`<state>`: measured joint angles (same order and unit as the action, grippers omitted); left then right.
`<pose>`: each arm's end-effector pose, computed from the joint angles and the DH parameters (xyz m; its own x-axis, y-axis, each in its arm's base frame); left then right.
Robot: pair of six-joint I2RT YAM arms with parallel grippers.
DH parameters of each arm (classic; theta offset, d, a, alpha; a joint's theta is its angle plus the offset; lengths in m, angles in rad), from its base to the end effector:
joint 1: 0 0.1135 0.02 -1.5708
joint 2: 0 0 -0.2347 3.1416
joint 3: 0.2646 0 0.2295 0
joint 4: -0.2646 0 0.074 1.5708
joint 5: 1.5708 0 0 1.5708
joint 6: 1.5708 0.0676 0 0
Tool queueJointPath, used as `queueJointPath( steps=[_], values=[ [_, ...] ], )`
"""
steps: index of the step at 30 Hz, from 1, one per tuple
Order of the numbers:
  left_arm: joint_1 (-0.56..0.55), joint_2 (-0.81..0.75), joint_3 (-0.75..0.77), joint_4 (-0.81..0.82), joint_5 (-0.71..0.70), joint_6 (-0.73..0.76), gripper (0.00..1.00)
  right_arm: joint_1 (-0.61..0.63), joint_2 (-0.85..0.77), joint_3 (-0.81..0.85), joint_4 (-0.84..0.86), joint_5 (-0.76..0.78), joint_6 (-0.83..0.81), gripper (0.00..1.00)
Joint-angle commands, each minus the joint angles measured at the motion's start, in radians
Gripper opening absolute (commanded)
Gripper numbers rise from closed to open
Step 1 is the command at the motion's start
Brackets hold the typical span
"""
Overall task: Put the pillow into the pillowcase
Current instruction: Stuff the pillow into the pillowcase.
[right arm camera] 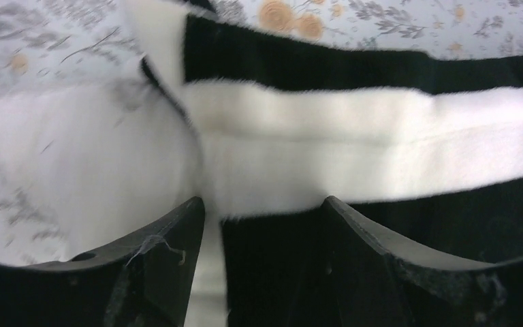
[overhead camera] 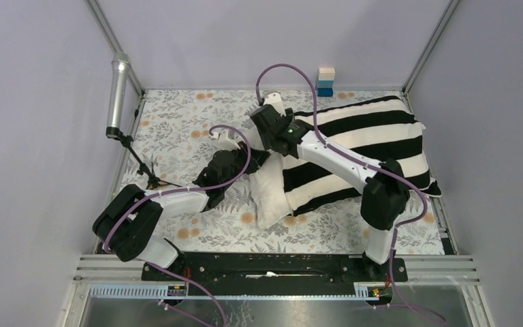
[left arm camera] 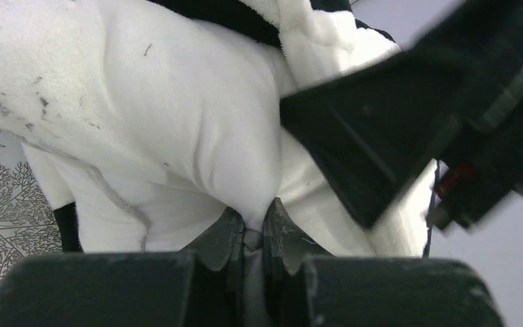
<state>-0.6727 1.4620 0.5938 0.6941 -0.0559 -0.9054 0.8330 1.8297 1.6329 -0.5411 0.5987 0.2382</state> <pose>0.2548 -0.1982 0.1920 -0.5392 -0.5747 -0.6157 0.2509 0.5882 -0.7688 0.3007 0.2741 0.2686 -0.5178 -0.2798 -0.8085 -0.2146 0.9573 -0.1939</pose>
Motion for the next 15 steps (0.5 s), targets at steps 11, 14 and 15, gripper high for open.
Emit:
queueJointPath(
  steps=[11, 14, 15],
  values=[
    [-0.018, 0.012, 0.050, 0.112, 0.106, 0.008, 0.00, -0.026, 0.170, 0.496, -0.194, -0.266, 0.129, 0.00],
    [-0.021, 0.013, 0.116, 0.106, 0.085, 0.020, 0.00, 0.044, 0.180, 0.647, -0.206, -0.431, 0.187, 0.00],
    [-0.021, 0.012, 0.133, 0.099, 0.064, 0.013, 0.00, 0.045, 0.190, 0.689, -0.214, -0.484, 0.211, 0.00]
  ],
)
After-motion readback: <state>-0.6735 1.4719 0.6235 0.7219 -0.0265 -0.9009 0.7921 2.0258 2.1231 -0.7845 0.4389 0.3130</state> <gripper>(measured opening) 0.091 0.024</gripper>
